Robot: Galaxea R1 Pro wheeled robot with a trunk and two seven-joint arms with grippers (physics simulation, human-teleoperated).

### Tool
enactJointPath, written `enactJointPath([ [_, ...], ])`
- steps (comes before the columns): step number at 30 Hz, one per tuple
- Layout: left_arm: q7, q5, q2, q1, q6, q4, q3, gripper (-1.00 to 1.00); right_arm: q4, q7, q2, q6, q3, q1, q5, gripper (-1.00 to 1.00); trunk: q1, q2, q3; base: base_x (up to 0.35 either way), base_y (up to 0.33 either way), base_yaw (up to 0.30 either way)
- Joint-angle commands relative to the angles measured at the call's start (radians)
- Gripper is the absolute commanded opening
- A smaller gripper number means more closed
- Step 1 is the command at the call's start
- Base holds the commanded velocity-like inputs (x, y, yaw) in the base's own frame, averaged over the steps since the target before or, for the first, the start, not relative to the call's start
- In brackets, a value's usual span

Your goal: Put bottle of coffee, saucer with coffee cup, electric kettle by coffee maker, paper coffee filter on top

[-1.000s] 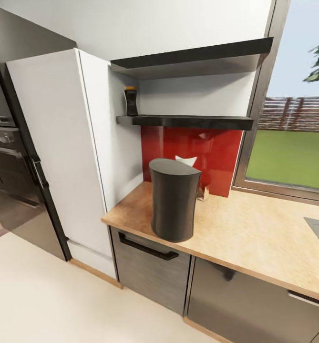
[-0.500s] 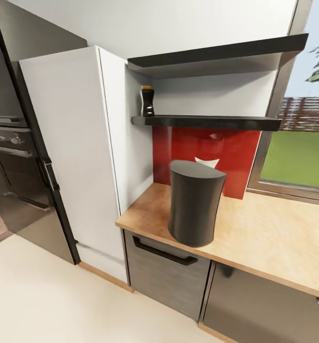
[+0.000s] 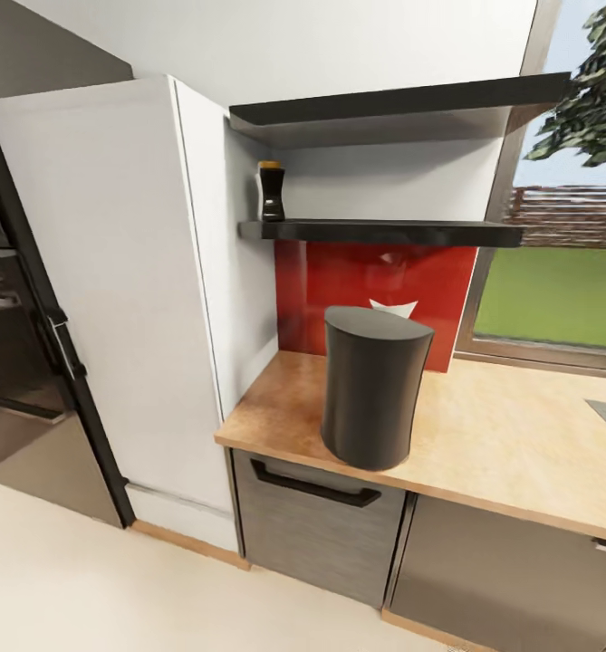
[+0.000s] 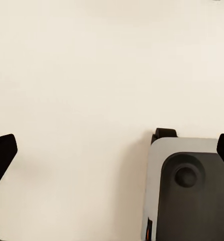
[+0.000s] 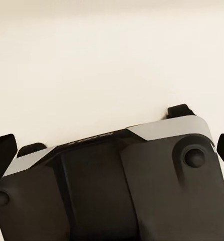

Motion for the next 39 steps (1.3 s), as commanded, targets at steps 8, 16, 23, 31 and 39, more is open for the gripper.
enactJointPath([
  [8, -0.007, -0.013, -0.002, 0.000, -0.006, 0.001, 0.008, 1.00, 0.001, -0.011, -0.006, 0.003, 0.009, 0.000, -0.006, 1.00, 0.000, -0.001, -0.001, 0.001, 0.072, -0.141],
  [16, -0.007, -0.008, 0.003, -0.001, -0.009, -0.008, 0.007, 1.00, -0.004, -0.012, -0.040, 0.003, 0.007, 0.000, -0.010, 1.00, 0.000, -0.001, -0.001, 0.000, 0.098, -0.003],
  [23, -0.008, -0.007, -0.002, -0.013, -0.012, -0.023, 0.004, 1.00, -0.003, -0.012, -0.045, 0.003, 0.007, 0.000, -0.002, 1.00, 0.000, -0.001, -0.001, 0.000, 0.099, 0.000],
  [31, -0.023, -0.009, -0.043, -0.014, -0.043, -0.195, -0.005, 1.00, -0.003, -0.013, -0.043, -0.004, 0.003, 0.000, 0.051, 1.00, 0.000, -0.001, -0.001, 0.000, 0.005, 0.000],
  [39, -0.024, -0.012, -0.097, -0.014, -0.099, -0.329, -0.055, 1.00, -0.002, -0.014, -0.037, -0.005, -0.245, 0.000, 0.379, 1.00, 0.000, -0.001, -0.001, 0.000, 0.000, 0.000],
])
